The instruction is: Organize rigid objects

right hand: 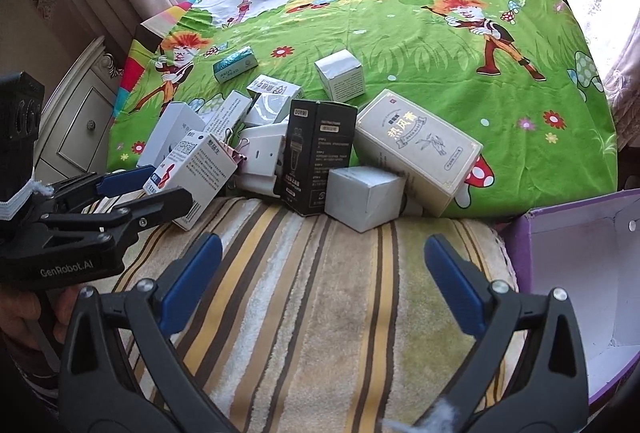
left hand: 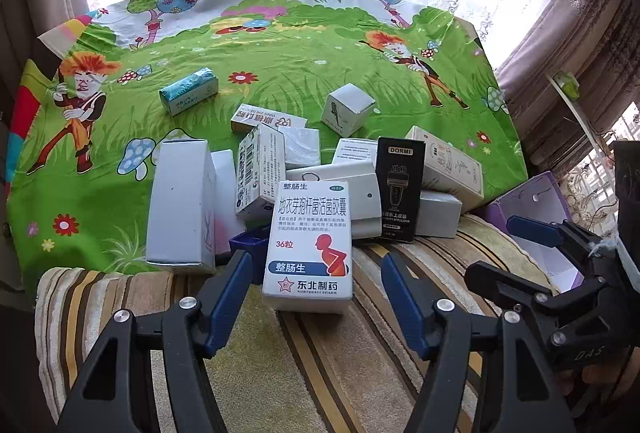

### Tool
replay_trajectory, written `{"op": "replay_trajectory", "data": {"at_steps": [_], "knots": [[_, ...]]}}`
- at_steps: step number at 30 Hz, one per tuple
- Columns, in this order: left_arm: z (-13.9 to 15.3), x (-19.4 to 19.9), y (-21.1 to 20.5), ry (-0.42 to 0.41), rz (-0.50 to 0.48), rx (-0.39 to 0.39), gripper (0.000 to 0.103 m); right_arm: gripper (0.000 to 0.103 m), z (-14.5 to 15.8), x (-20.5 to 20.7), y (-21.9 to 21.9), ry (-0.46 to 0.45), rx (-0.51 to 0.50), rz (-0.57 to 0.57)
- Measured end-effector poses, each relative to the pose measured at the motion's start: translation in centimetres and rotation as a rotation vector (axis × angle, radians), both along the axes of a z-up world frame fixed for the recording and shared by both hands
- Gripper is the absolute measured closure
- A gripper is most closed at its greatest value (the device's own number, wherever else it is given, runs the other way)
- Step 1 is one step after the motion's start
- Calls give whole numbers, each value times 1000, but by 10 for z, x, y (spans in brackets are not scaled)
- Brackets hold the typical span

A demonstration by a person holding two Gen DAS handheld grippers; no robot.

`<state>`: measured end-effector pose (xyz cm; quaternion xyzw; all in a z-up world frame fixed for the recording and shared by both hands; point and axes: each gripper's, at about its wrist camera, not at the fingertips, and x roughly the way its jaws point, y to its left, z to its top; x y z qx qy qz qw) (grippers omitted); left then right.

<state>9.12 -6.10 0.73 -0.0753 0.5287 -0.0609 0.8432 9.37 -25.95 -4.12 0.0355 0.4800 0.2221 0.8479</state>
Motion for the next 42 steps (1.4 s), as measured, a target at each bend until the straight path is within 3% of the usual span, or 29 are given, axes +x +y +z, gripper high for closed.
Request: {"op": "replay_trajectory", "data": {"at_steps": [3,8,16,26,29,33,39,42], "knots": [[-10,6,1,36,8,-14,61,4,-10,21,-13,71,68,-13],[-13,1,3,18,12,-52,61,13,-28,43,-20,181,175,7],[-13,-1,3,4,16,-75,61,14,-43,62,-7,224,124,32],[-15,-3,4,0,21,-85,61,14,-61,80,-4,281,141,54],[-15,-3,3,-3,22,-80,61,19,-66,85,-2,286,156,62],[-16,-4,4,-7,24,-83,61,41,-64,80,-3,275,188,90],[-14,-9,6,-28,41,-77,61,41,-59,68,-9,240,212,81],[-8,-14,8,-61,62,-69,61,41,-45,52,-16,174,235,75]]}}
